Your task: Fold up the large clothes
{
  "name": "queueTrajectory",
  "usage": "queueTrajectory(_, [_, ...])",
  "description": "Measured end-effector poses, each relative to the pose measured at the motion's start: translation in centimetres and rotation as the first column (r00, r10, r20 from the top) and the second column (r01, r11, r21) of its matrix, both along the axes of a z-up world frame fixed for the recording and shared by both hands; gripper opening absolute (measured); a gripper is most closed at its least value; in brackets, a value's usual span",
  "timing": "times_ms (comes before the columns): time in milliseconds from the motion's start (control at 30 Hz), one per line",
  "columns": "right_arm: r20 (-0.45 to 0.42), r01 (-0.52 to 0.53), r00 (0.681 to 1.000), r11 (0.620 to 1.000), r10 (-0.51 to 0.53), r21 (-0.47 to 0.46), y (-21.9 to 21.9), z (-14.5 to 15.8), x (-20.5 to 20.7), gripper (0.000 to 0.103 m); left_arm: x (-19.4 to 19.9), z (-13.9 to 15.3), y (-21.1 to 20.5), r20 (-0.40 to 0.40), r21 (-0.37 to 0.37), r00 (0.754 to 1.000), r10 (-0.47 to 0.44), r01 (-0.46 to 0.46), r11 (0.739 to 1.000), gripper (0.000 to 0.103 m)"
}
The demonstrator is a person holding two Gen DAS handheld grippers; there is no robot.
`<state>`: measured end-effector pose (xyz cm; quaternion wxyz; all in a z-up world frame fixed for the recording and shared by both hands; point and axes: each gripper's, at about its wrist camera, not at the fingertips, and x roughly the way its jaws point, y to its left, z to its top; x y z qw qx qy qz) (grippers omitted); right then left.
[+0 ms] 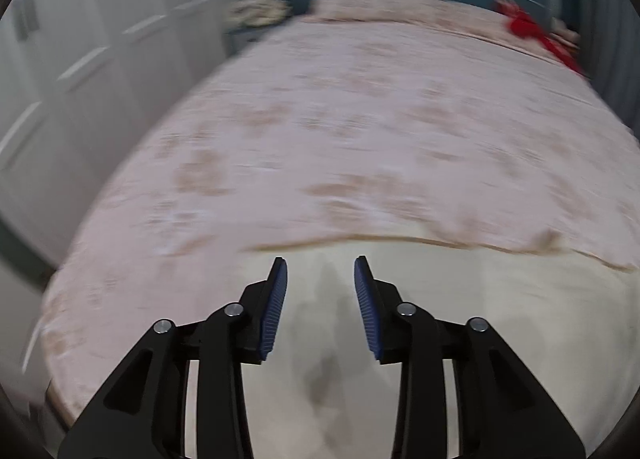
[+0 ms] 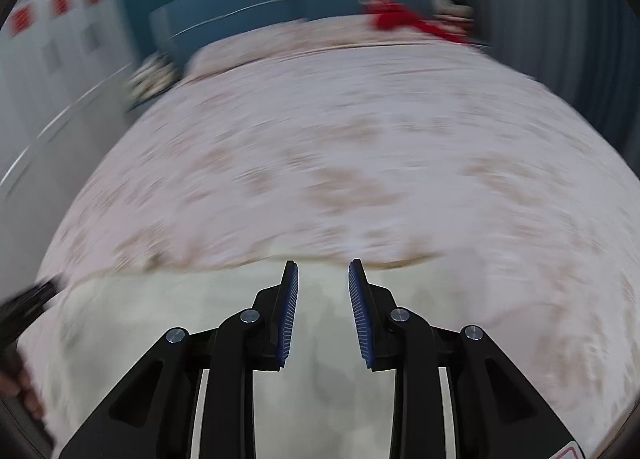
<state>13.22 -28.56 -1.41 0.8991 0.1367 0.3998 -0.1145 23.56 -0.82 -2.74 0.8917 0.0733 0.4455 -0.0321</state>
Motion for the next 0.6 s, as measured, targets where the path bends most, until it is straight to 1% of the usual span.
queueTrajectory(33, [-0.017, -0.063, 0.998, 0.998, 0.063, 0.004, 2.1, -0.5, 0.9, 0.022, -0.2, -0.5, -1.3, -0.013, 0.002, 1.000, -0.024, 0.024, 1.000, 0.034])
queueTrajectory(100, [-0.041, -0.127, 0.991, 0.992, 0.128, 0.008, 4.5, -1.6, 1.9, 0.022, -0.4, -2.0, -3.8, -0.039, 0.027, 0.997, -0.065, 0.066, 0.997, 0.034])
queueTrajectory(133, [-0.052, -0.142, 0.988, 0.990, 0.142, 0.009, 5.3, -2.1, 2.3, 0.022, -0.3, -3.0, -4.7, -0.059, 0.035, 0.996, -0.073, 0.075, 0.997, 0.034])
queueTrajectory(200, [-0.089, -0.171, 0.981, 0.985, 0.173, 0.031, 6.4, -3.7, 3.4, 0.021, 0.0, -5.0, -5.5, -0.097, 0.028, 0.993, -0.061, 0.064, 0.998, 0.034])
queueTrajectory(333, [-0.147, -0.168, 0.974, 0.985, 0.173, 0.042, 6.6, -6.7, 4.2, 0.021, 0.3, -7.2, -5.8, -0.099, 0.055, 0.994, -0.041, 0.047, 0.997, 0.034])
queueTrajectory(400, [-0.154, -0.160, 0.974, 0.985, 0.168, 0.060, 6.3, -7.5, 4.3, 0.019, 0.4, -7.9, -5.8, -0.097, 0.063, 0.994, -0.044, 0.051, 0.997, 0.034])
queueTrajectory(467, [-0.162, -0.154, 0.973, 0.986, 0.162, 0.064, 6.3, -8.3, 4.5, 0.018, 0.3, -8.4, -5.8, -0.090, 0.063, 0.995, -0.047, 0.053, 0.997, 0.035])
queueTrajectory(600, [-0.172, -0.167, 0.971, 0.986, 0.167, 0.016, 7.0, -9.5, 4.8, 0.018, 0.1, -9.4, -5.8, -0.057, 0.059, 0.997, -0.045, 0.049, 0.997, 0.035])
